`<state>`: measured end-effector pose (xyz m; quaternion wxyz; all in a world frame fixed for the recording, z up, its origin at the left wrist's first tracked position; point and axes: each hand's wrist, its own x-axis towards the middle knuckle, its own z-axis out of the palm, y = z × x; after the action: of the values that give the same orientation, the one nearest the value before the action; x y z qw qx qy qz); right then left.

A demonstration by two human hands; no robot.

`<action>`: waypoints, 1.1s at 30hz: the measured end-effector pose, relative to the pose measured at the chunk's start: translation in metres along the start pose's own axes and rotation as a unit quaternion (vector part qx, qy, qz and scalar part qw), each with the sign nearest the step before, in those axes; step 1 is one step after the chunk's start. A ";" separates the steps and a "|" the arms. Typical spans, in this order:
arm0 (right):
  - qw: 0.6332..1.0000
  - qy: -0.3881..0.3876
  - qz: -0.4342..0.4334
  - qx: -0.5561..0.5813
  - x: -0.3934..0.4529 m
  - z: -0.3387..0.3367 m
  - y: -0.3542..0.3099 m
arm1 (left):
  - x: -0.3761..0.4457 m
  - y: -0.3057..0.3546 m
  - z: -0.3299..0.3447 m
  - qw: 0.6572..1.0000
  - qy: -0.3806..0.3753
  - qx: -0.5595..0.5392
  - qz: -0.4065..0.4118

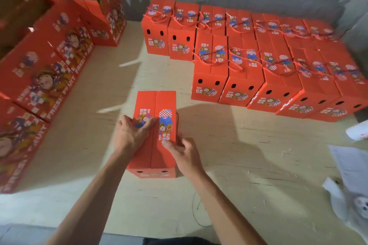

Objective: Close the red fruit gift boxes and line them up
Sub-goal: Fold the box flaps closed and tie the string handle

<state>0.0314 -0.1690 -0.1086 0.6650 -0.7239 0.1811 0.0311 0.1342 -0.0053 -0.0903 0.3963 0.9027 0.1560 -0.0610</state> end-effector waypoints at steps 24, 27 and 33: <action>0.991 0.133 -0.025 0.001 0.047 0.025 -0.007 | 0.012 -0.013 0.002 0.964 -0.081 -0.253 -0.020; 0.983 0.156 -0.015 0.092 0.049 0.031 0.000 | 0.012 -0.017 0.004 0.985 -0.002 -0.163 -0.048; 0.966 0.221 -0.132 -0.017 0.050 0.033 0.005 | 0.015 -0.020 0.006 0.988 0.022 -0.154 -0.017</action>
<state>0.0825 -0.1483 -0.1316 0.5943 -0.7415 0.2258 -0.2142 0.1417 0.0066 -0.1116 0.5256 0.8293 0.1880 -0.0231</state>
